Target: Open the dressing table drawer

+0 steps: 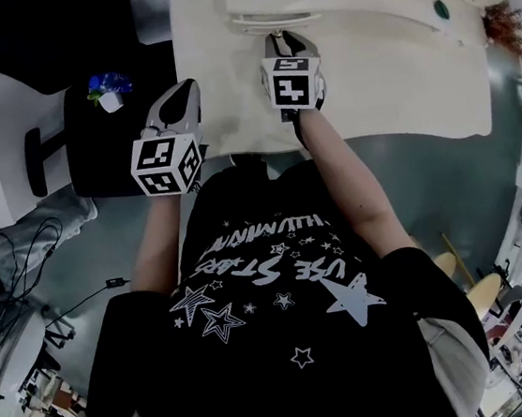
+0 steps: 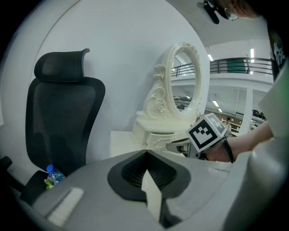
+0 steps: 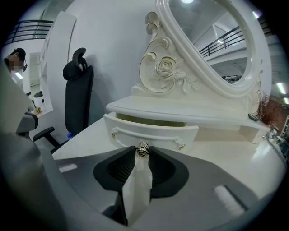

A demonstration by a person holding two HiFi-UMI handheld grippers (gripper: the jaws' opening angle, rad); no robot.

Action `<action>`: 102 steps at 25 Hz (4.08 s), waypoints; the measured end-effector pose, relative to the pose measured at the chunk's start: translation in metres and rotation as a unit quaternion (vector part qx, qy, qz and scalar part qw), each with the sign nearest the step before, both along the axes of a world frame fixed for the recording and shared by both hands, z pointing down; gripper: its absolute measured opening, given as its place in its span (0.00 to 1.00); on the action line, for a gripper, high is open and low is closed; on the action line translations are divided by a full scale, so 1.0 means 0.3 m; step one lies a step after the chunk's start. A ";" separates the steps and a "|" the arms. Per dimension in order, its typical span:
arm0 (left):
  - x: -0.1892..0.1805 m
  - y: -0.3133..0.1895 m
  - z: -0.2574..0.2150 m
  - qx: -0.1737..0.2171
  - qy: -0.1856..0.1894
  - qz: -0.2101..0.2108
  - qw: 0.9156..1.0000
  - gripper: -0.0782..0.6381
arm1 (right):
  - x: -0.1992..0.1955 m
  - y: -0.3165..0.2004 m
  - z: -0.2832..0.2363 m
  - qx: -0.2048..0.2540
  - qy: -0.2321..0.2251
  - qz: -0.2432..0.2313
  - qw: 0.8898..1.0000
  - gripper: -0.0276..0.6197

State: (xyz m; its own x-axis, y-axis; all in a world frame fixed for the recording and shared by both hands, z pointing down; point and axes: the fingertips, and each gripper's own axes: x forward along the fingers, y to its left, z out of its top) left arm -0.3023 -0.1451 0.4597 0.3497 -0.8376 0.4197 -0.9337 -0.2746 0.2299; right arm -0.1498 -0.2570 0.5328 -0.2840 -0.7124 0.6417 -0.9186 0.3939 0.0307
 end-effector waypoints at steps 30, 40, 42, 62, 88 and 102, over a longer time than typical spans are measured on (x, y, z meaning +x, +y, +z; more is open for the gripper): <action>0.040 0.072 -0.001 0.001 -0.005 0.005 1.000 0.11 | 0.008 0.122 0.014 0.000 0.003 0.000 1.000 0.23; 0.029 0.110 0.007 -0.002 -0.004 -0.002 1.000 0.11 | 0.014 0.153 0.015 0.000 0.004 0.003 1.000 0.23; 0.028 0.111 0.007 -0.002 -0.004 -0.003 1.000 0.11 | 0.014 0.158 0.015 0.001 0.004 0.002 1.000 0.23; 0.085 0.147 -0.004 -0.004 -0.021 -0.063 0.998 0.11 | 0.040 0.168 -0.016 -0.011 -0.027 -0.069 0.997 0.38; 0.588 0.576 -0.076 0.027 -0.036 -0.356 0.933 0.11 | 0.333 0.325 -0.196 0.050 -0.084 -0.336 0.937 0.09; 0.771 0.798 -0.090 0.024 -0.039 -0.407 0.912 0.11 | 0.474 0.457 -0.272 0.073 -0.102 -0.408 0.904 0.09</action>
State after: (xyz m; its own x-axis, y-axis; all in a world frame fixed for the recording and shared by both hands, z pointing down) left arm -0.0709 0.0942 0.4328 -0.4255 -0.8247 0.3727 -0.8456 0.5090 0.1609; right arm -0.0077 -0.1199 0.4512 -0.8552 -0.2857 0.4325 -0.3170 0.9484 -0.0002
